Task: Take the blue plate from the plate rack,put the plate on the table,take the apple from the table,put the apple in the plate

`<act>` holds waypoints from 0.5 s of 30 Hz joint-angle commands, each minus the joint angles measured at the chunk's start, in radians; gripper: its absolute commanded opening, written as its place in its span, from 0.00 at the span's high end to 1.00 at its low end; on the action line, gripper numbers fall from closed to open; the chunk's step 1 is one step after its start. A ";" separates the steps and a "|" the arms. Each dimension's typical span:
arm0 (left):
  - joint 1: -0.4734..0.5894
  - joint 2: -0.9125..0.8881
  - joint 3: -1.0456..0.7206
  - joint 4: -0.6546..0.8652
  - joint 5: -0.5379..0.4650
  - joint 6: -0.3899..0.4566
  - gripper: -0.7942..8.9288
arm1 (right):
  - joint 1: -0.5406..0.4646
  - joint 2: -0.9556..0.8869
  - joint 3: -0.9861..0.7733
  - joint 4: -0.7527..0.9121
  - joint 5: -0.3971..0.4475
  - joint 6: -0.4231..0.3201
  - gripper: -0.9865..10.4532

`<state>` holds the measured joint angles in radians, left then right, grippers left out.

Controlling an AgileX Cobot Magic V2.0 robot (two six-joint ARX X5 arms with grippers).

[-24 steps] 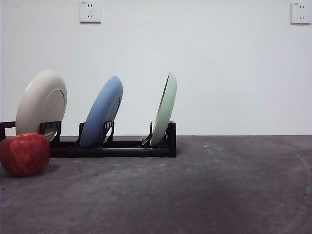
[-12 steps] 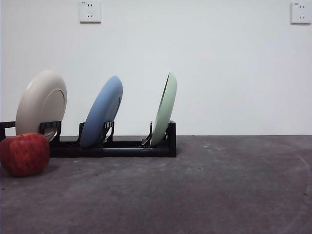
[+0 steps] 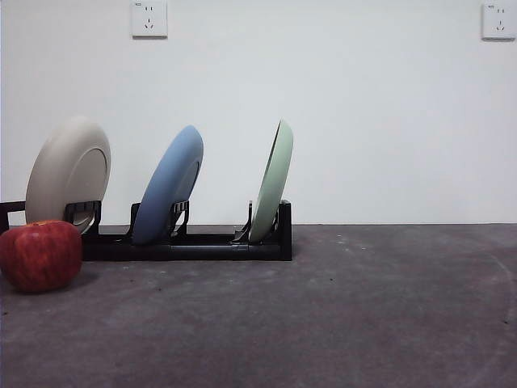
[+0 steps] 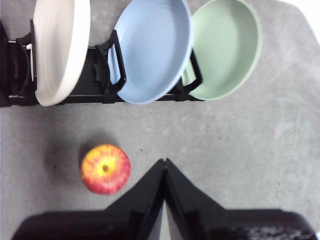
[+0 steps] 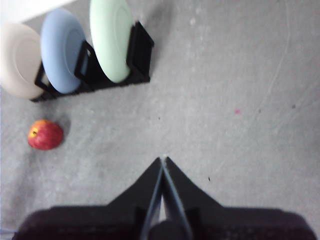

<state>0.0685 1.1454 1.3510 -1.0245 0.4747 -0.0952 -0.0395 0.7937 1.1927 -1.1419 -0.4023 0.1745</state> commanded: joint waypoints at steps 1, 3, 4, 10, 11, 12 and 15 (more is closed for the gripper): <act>-0.029 0.111 0.054 -0.004 0.005 0.025 0.92 | 0.001 0.043 0.002 -0.019 -0.013 -0.029 0.91; -0.066 0.199 0.115 -0.005 0.006 0.025 0.92 | 0.001 0.082 0.002 -0.031 -0.028 -0.046 0.91; -0.097 0.249 0.157 -0.006 0.005 0.024 0.92 | 0.001 0.102 0.002 -0.034 -0.030 -0.047 0.91; -0.263 0.540 0.429 -0.007 -0.033 0.020 0.92 | 0.001 0.180 0.002 -0.041 -0.041 -0.069 0.91; -0.280 0.586 0.468 -0.005 -0.034 0.015 0.92 | 0.001 0.185 0.002 -0.042 -0.044 -0.074 0.91; -0.291 0.627 0.508 -0.006 -0.041 0.010 0.92 | 0.001 0.185 0.002 -0.043 -0.043 -0.074 0.91; -0.319 0.719 0.601 0.001 -0.115 -0.032 0.91 | 0.001 0.185 0.002 -0.045 -0.043 -0.079 0.91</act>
<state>-0.2481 1.8633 1.9480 -1.0267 0.3641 -0.1093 -0.0395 0.9798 1.1927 -1.1877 -0.4427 0.1101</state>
